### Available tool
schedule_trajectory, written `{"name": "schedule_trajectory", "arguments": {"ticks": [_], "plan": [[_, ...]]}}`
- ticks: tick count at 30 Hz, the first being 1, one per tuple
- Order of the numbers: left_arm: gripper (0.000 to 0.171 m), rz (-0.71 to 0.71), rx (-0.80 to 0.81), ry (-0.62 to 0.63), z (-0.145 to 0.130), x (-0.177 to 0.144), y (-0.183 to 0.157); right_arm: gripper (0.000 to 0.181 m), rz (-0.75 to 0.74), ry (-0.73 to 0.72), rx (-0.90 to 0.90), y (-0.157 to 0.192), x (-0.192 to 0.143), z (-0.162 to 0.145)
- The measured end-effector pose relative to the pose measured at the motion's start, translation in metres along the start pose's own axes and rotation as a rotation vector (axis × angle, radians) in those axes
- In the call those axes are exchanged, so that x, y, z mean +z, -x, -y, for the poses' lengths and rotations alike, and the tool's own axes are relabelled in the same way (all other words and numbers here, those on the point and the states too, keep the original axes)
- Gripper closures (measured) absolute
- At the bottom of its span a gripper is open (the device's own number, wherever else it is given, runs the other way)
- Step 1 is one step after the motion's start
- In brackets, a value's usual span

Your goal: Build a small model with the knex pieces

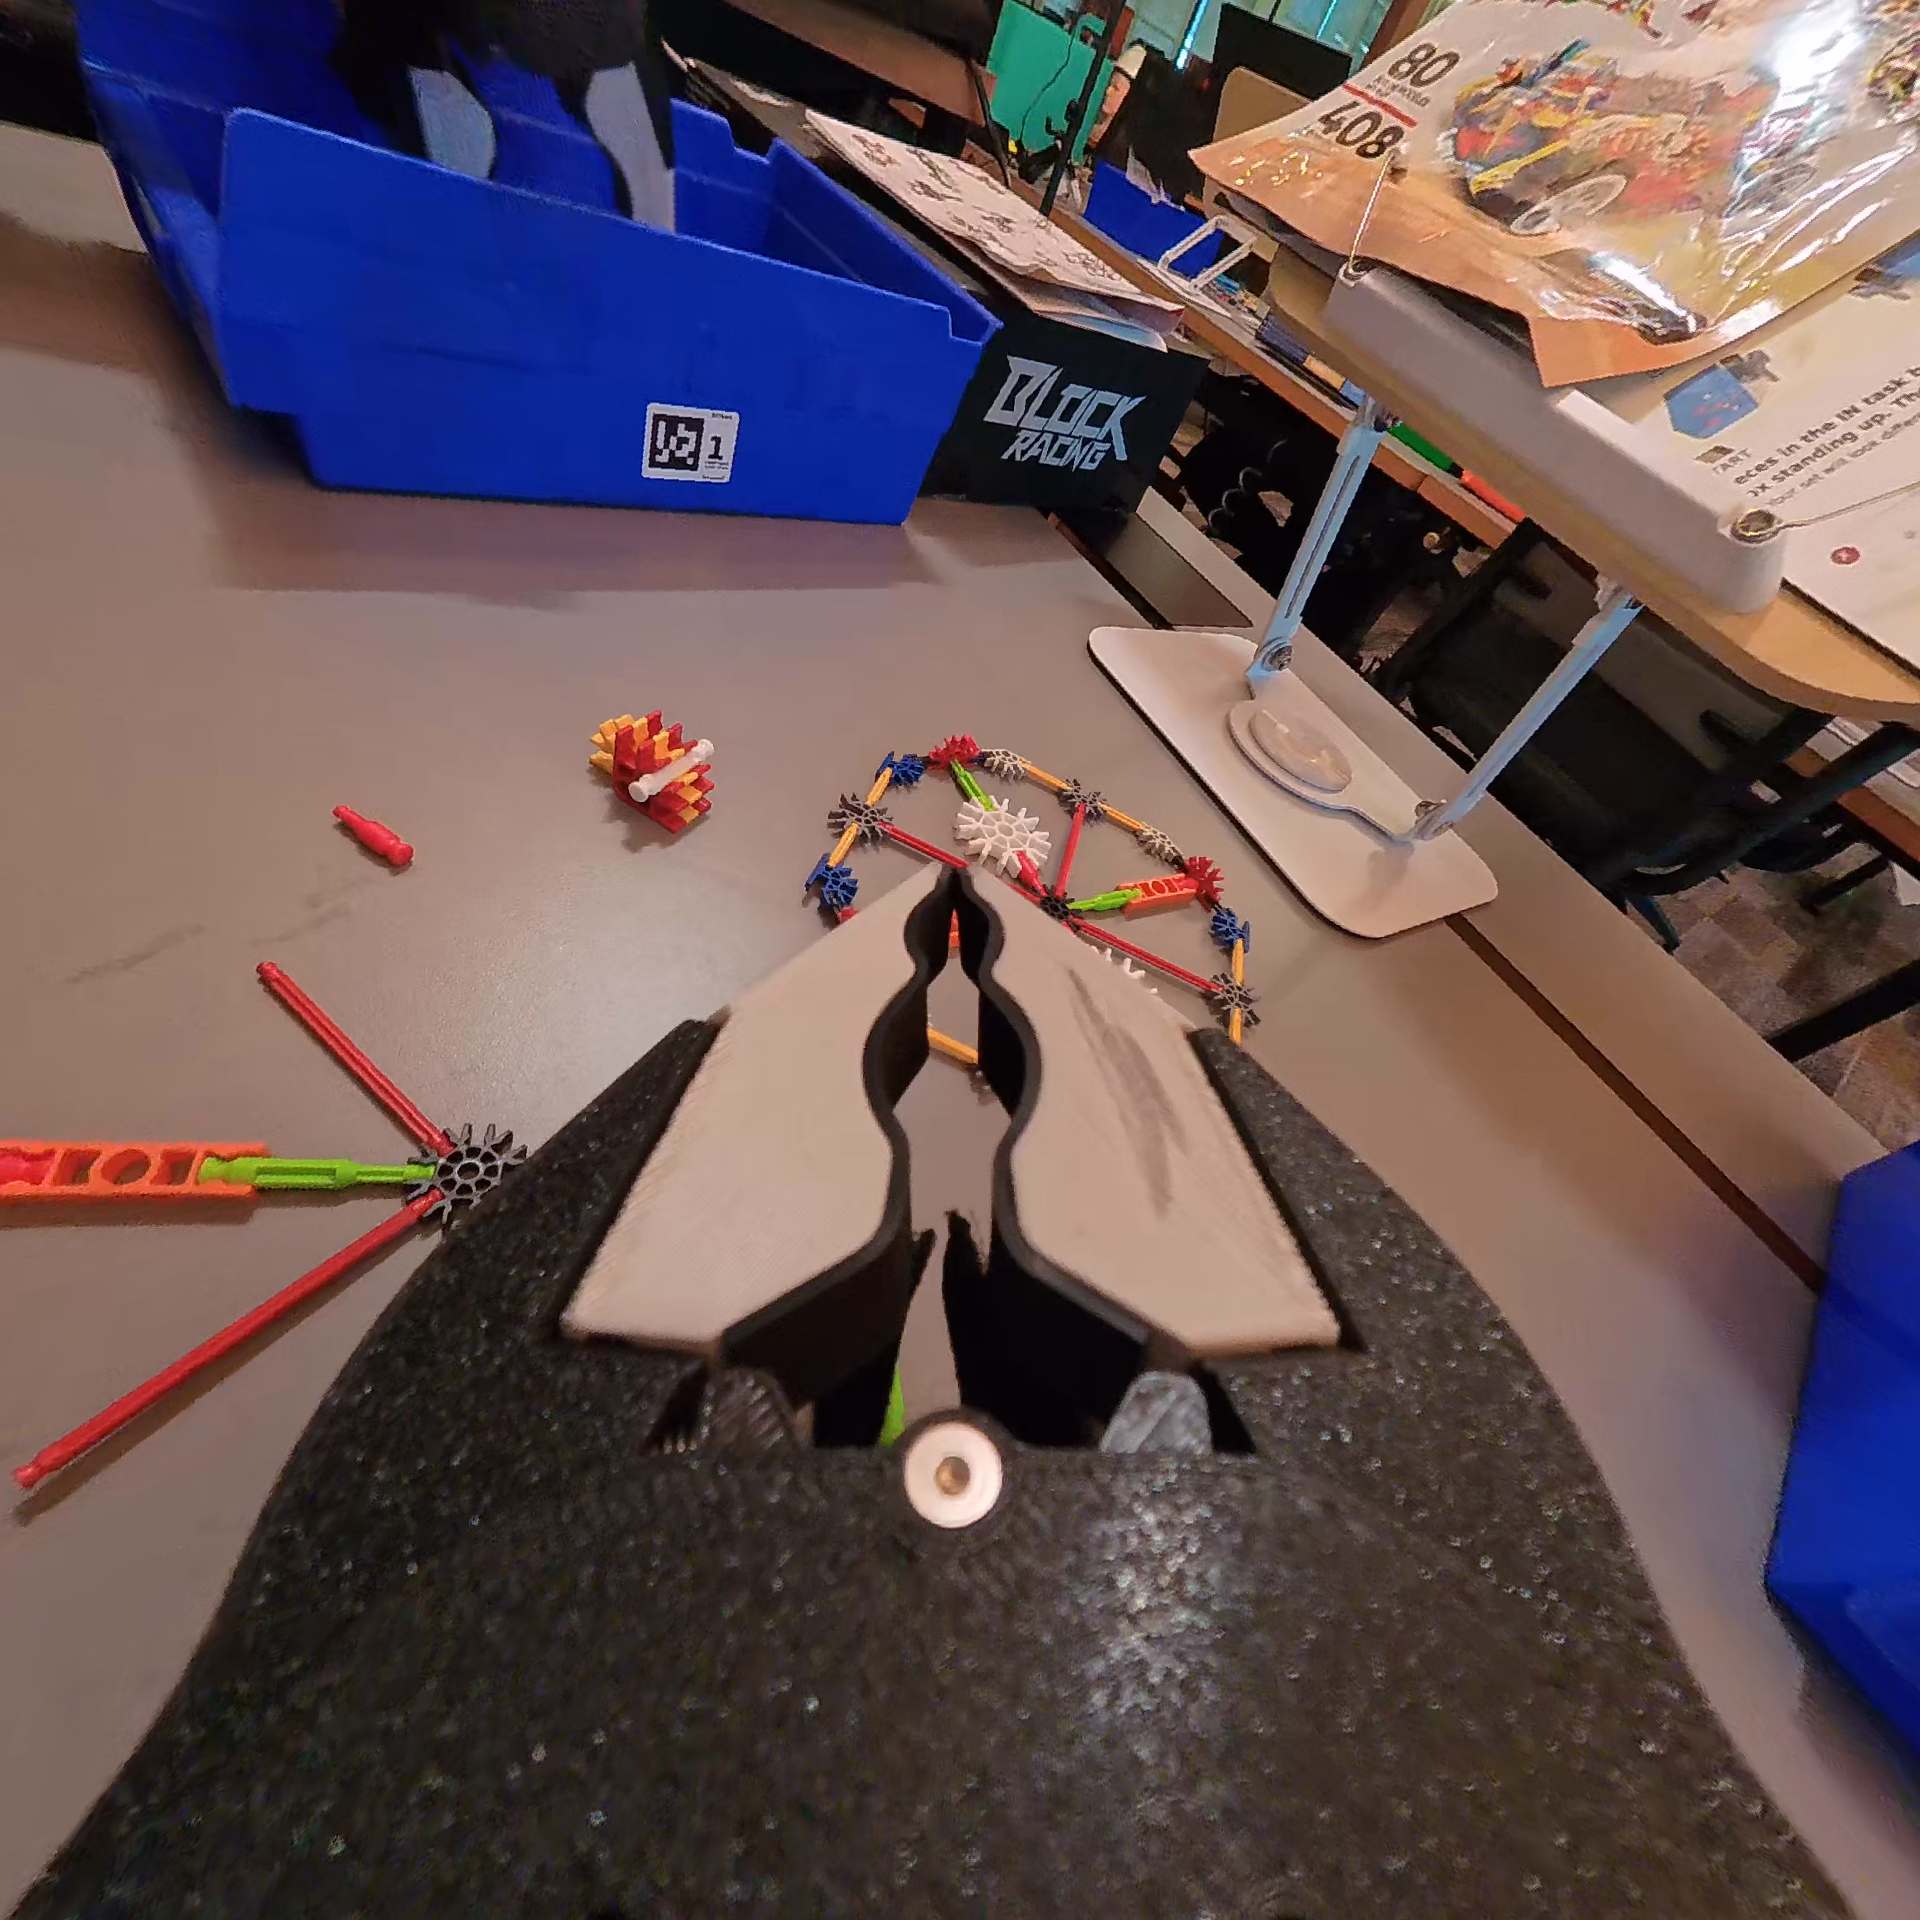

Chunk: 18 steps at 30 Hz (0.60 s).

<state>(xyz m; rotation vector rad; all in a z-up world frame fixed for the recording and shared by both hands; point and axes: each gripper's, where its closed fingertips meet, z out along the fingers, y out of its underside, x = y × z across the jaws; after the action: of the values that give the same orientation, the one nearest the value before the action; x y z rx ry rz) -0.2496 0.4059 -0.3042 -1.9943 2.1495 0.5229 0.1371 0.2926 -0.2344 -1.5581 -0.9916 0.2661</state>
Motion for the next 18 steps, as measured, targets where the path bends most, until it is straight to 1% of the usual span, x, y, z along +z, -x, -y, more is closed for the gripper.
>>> {"name": "schedule_trajectory", "arguments": {"ticks": [2,3,4,6,8,11,13,14,15,16,17,18], "plan": [[0.100,-0.017,-0.076,-0.026,-0.002,-0.009,0.005,0.181,-0.003,-0.002,0.000,-0.001,-0.001,0.000],[0.101,-0.005,-0.114,-0.036,-0.004,-0.014,0.009,0.181,-0.004,-0.003,0.002,-0.001,-0.002,0.000],[0.103,-0.023,-0.152,-0.052,-0.005,-0.019,0.007,0.181,-0.003,-0.005,0.005,-0.001,-0.002,0.000],[0.108,-0.158,-0.224,-0.062,-0.011,-0.026,-0.012,0.181,0.003,-0.011,0.011,-0.001,-0.002,0.001],[0.123,-0.166,-0.227,-0.042,-0.022,-0.025,-0.018,0.181,0.013,-0.012,0.013,0.000,-0.001,0.001],[0.129,-0.179,-0.141,-0.019,-0.030,-0.019,-0.032,0.181,0.023,-0.015,0.009,0.003,0.000,0.002],[0.130,-0.190,-0.170,0.022,-0.032,-0.013,-0.035,0.181,0.024,-0.017,0.008,0.003,0.000,0.003],[0.134,-0.187,-0.198,0.017,-0.030,-0.012,-0.034,0.181,0.023,-0.019,0.009,0.003,-0.001,0.003],[0.136,-0.200,-0.255,-0.004,-0.025,-0.012,-0.032,0.181,0.023,-0.021,0.009,0.003,-0.001,0.004],[0.137,-0.226,-0.353,-0.031,-0.020,-0.012,-0.029,0.181,0.022,-0.022,0.010,0.002,-0.001,0.004],[0.141,-0.270,-0.452,-0.064,-0.014,-0.014,-0.028,0.181,0.021,-0.023,0.010,0.002,-0.001,0.004],[0.144,-0.317,-0.518,-0.097,-0.009,-0.015,-0.028,0.181,0.021,-0.024,0.011,0.002,-0.002,0.004]]}}
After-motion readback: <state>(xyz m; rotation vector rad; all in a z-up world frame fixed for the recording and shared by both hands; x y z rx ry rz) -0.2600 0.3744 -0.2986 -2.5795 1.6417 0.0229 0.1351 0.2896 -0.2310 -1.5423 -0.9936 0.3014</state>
